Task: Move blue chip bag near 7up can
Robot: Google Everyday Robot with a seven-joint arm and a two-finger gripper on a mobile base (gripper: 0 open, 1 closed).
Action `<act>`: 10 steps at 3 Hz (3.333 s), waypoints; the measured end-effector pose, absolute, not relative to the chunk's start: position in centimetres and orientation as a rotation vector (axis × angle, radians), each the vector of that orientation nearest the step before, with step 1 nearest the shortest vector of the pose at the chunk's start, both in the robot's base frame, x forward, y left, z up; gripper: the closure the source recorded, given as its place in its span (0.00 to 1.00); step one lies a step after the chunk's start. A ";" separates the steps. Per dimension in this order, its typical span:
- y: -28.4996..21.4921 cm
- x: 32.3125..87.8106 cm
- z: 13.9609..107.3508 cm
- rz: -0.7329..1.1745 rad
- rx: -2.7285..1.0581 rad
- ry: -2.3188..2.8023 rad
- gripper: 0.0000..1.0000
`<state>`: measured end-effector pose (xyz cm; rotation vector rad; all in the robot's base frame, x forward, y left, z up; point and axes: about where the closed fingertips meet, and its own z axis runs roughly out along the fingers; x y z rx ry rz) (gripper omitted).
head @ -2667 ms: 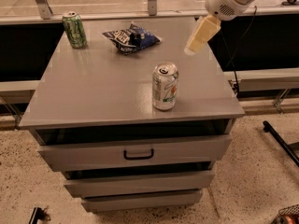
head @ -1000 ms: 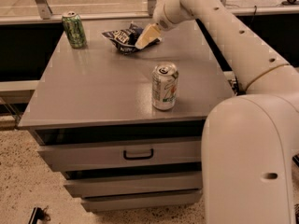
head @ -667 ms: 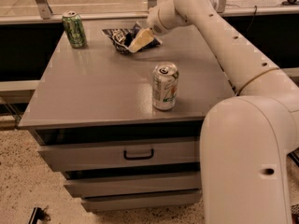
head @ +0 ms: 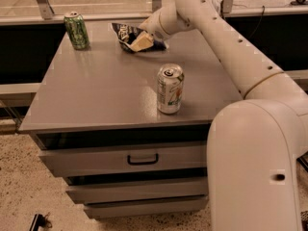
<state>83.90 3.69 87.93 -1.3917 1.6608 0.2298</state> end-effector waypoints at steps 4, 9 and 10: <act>-4.1 79.4 90.2 0.161 -1.535 1.663 1.00; -14.4 66.9 91.4 0.157 -1.723 1.499 1.00; -13.9 65.7 91.7 0.166 -1.790 1.433 0.82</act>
Offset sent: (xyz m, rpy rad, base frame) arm -0.0163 -0.0612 0.0193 -0.1256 -0.0284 0.0473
